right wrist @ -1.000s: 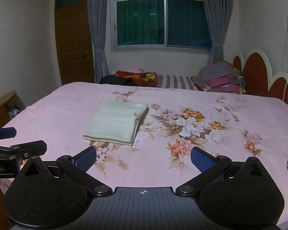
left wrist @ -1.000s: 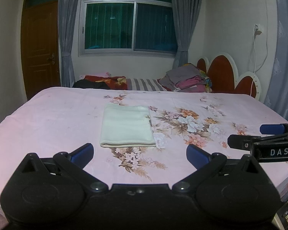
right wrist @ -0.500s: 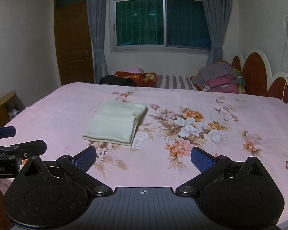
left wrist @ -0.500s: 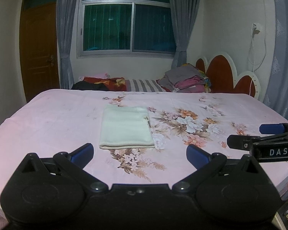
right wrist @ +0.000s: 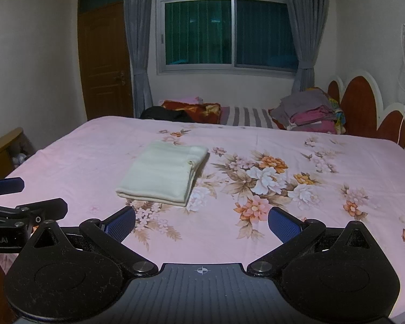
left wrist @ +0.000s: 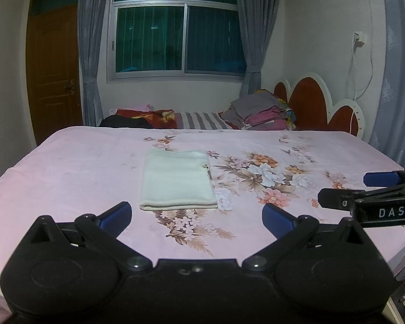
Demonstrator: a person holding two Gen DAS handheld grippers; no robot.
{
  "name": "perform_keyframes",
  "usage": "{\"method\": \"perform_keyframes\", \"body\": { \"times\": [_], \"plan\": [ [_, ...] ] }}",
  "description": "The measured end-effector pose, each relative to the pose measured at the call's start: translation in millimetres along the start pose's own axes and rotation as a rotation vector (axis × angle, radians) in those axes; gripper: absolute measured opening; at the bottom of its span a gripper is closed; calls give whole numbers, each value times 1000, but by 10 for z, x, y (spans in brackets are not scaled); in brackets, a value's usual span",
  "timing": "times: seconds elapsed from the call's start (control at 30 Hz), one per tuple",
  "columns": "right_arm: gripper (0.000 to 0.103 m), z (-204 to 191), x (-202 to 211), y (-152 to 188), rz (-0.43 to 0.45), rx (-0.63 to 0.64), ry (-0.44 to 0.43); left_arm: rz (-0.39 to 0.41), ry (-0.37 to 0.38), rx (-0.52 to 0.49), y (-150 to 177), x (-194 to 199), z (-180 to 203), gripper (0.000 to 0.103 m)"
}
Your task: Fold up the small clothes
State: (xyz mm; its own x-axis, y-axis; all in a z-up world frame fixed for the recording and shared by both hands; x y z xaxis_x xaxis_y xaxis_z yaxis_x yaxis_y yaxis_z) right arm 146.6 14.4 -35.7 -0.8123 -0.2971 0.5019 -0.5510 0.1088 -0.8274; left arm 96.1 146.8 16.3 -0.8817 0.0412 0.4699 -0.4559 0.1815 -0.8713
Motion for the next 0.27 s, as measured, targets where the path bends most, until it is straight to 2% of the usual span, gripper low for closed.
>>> {"method": "perform_keyframes", "body": {
  "times": [0.27],
  "plan": [
    [103,-11,-14,-21,-3,7,-6,18,29,6,-1,14,-52,103]
  ]
}}
Point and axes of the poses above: each gripper's, at about its wrist camera, not at the fingertips, and x roughly against the way its jaws point, z to its right, y to its underside, the point moved 2 cm from there along -x, roughly the way its jaws point, and after that the axes turned 12 degrees about -x, right-handed, at the moved point
